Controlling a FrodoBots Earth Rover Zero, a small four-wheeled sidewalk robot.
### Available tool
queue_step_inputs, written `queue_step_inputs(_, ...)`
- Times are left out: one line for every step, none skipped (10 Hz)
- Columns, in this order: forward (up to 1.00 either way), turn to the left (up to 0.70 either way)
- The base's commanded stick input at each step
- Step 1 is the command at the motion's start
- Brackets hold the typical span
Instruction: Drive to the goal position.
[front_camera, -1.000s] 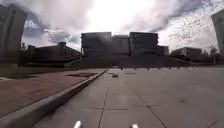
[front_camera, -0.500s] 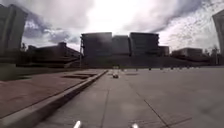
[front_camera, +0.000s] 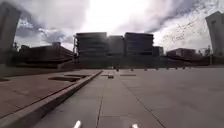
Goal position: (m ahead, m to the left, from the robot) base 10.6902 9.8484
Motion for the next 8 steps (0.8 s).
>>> queue_step_inputs(1.0, 0.0)
queue_step_inputs(1.0, 0.0)
queue_step_inputs(1.0, 0.0)
queue_step_inputs(1.0, -0.13)
queue_step_inputs(1.0, -0.33)
queue_step_inputs(1.0, -0.2)
queue_step_inputs(1.0, 0.0)
queue_step_inputs(1.0, 0.0)
